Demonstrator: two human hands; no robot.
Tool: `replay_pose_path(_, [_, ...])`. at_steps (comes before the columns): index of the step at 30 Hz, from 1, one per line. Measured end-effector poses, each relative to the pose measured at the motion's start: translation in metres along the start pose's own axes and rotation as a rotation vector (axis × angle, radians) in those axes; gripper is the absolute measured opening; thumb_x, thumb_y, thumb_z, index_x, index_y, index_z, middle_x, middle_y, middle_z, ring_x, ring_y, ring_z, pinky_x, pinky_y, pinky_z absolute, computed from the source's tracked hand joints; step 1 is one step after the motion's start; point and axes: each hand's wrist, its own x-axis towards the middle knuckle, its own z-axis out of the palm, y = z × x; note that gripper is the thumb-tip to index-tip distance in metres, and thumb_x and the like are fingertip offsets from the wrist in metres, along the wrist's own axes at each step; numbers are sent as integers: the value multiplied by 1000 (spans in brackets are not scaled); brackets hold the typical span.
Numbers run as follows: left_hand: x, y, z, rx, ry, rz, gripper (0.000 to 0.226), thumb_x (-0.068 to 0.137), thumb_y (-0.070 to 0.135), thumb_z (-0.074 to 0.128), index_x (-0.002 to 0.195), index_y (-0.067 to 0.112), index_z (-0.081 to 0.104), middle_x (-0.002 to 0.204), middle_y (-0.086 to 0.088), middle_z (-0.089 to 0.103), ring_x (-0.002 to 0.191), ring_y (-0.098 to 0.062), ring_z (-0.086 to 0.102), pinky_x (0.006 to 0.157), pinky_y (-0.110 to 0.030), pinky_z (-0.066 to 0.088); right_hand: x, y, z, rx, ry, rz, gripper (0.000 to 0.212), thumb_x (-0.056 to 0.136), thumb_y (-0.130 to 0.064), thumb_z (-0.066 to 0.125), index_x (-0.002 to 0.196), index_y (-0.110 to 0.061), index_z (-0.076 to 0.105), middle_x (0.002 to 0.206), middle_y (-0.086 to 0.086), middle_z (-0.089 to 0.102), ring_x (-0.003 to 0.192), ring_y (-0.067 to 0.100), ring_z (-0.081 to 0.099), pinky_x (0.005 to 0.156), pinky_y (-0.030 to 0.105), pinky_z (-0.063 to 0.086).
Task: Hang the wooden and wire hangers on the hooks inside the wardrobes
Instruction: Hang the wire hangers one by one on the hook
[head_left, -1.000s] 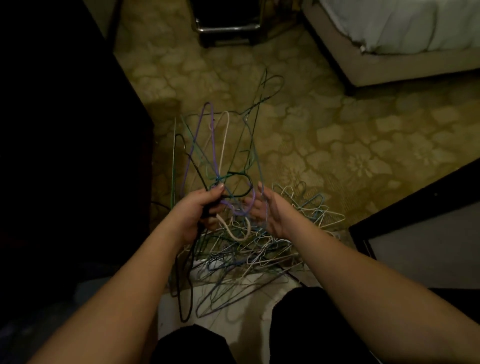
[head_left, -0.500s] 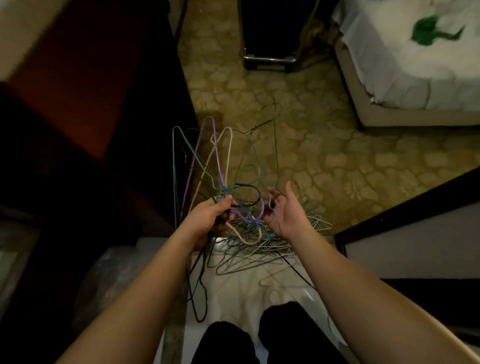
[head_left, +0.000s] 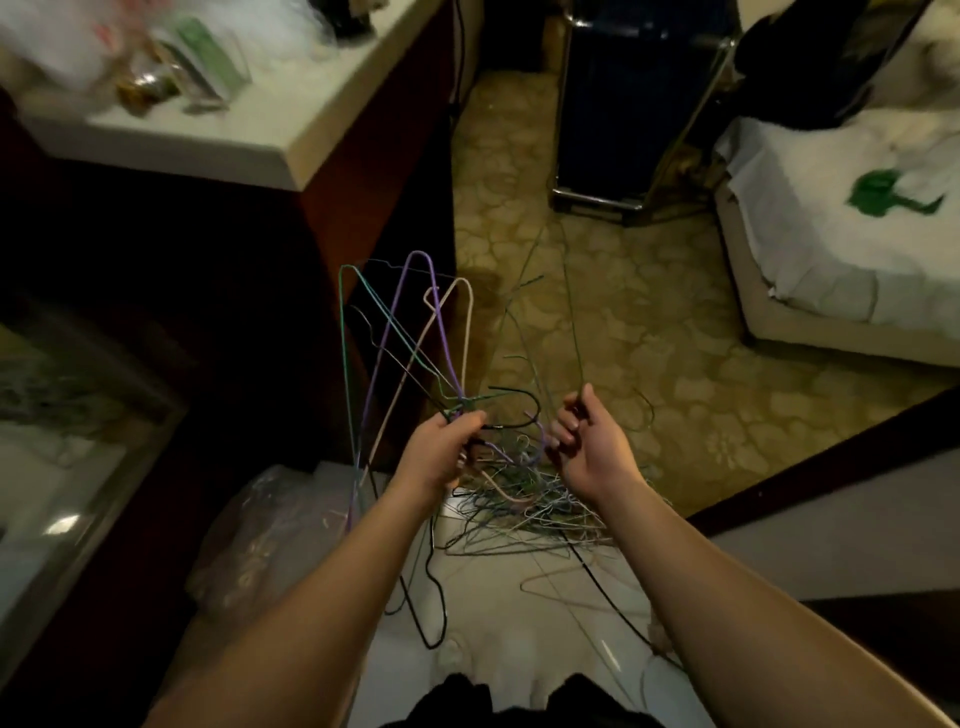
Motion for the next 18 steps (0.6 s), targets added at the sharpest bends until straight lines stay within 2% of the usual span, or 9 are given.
replay_pose_path(3, [-23, -14, 4, -43, 100, -8, 10, 93, 12, 56, 83, 9, 56, 69, -5, 54, 47, -9, 45, 35, -14, 32, -18, 1, -1, -39, -27, 35, 35, 101, -42, 43, 78, -16, 51, 57, -4, 29, 49, 11, 26, 50, 24, 28])
replay_pose_path(6, [-48, -28, 11, -86, 157, 7, 16, 92, 12, 52, 77, 8, 53, 59, -4, 50, 37, -6, 40, 34, -17, 26, -36, 0, -6, -88, -83, 77, 35, 101, -41, 43, 80, -15, 51, 56, -4, 31, 48, 11, 27, 52, 25, 27])
replay_pose_path(13, [-116, -67, 22, -180, 374, 50, 15, 93, 16, 51, 84, 4, 55, 63, -5, 49, 39, -6, 43, 36, -16, 31, -82, 11, -24, -206, -223, 174, 33, 102, -42, 40, 84, -16, 52, 59, -4, 32, 49, 11, 28, 53, 25, 33])
replay_pose_path(18, [-177, -92, 3, -183, 562, 126, 24, 92, 16, 55, 73, 1, 59, 56, -8, 54, 38, -12, 45, 38, -20, 32, -122, 42, -15, -286, -326, 258, 32, 102, -40, 42, 84, -16, 53, 61, -3, 33, 51, 11, 30, 58, 27, 33])
